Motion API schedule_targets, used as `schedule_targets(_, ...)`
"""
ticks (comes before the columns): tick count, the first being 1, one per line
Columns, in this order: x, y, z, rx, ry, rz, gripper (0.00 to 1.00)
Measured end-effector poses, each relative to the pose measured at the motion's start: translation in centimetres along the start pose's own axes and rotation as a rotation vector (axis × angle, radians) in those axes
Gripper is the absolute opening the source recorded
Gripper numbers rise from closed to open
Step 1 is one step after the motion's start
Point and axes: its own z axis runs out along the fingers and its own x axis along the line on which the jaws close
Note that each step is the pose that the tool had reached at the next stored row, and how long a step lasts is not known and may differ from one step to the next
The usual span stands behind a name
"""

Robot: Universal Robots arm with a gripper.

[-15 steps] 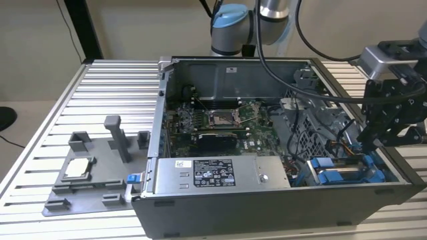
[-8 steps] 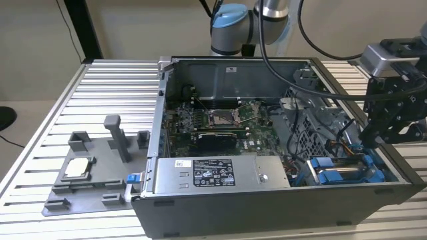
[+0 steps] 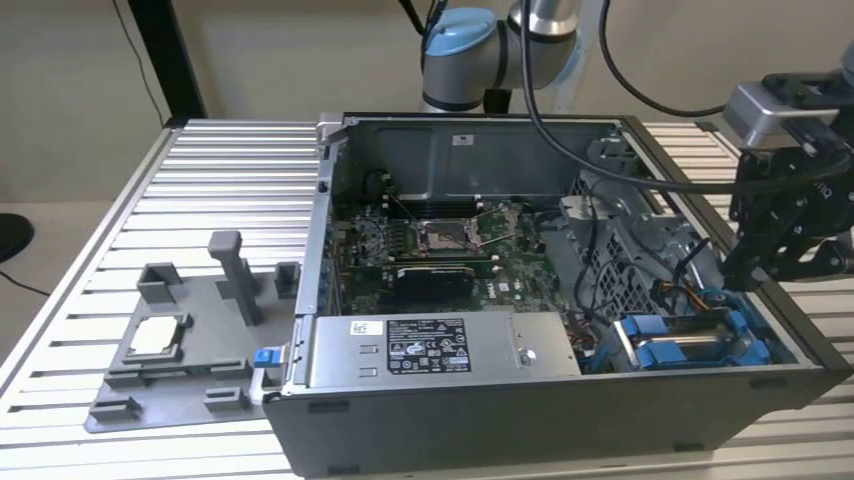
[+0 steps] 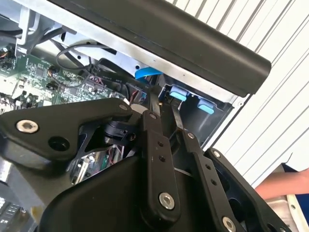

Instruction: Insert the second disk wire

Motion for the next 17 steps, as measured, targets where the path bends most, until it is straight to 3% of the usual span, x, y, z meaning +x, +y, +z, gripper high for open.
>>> schedule_targets(8,-0.36,-0.45,0.01,-0.0009,0.0029,0.021,1.00)
schedule_targets(10,-0.39,-0.62,0.01,-0.0014,0.0078,0.028,1.00)
schedule_targets(13,-0.49,-0.84,0.01,-0.0028,0.0299,0.030,1.00)
schedule_targets(16,-0.75,-1.00,0.02,-0.0081,0.0588,0.030,1.00)
schedule_targets(17,-0.80,-1.07,0.02,-0.0093,0.0626,0.029,1.00)
